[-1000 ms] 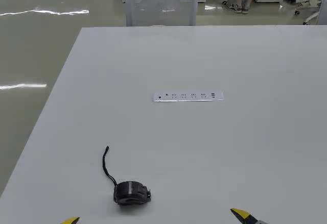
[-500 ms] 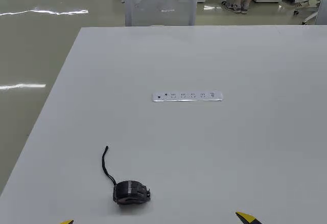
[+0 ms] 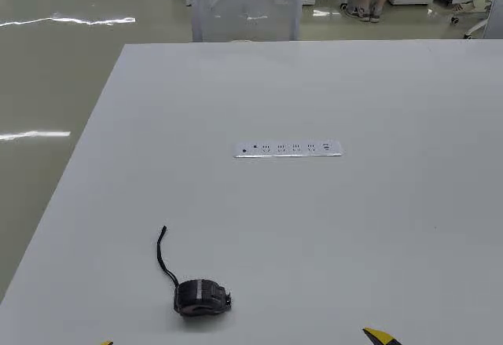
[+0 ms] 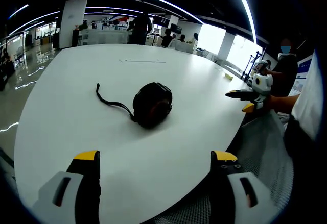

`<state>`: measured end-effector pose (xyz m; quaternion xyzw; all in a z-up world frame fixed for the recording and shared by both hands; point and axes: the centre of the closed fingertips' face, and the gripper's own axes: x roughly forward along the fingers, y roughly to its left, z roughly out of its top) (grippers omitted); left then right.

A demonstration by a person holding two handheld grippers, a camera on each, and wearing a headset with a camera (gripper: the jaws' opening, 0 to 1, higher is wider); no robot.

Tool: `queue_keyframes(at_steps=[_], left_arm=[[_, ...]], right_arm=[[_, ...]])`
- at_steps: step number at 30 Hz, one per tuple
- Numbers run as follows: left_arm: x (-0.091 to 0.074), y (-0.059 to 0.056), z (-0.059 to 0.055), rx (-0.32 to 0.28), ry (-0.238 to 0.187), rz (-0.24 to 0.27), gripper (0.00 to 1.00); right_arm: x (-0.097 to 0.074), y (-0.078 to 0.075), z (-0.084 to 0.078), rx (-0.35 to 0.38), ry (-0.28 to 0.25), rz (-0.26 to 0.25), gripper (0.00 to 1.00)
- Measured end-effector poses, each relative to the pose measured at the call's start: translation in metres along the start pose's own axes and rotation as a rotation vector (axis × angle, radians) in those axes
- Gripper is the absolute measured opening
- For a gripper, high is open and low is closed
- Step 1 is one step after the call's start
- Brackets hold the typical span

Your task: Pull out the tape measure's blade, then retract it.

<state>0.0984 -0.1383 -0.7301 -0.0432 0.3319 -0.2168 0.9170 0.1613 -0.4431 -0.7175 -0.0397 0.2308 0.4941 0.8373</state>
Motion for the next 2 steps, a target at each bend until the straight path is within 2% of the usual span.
queue_keyframes(at_steps=[2], left_arm=[[-0.0001, 0.0000, -0.0005, -0.002, -0.001, -0.002, 0.88]], right_arm=[[0.0001, 0.0004, -0.0004, 0.001, 0.001, 0.001, 0.75]])
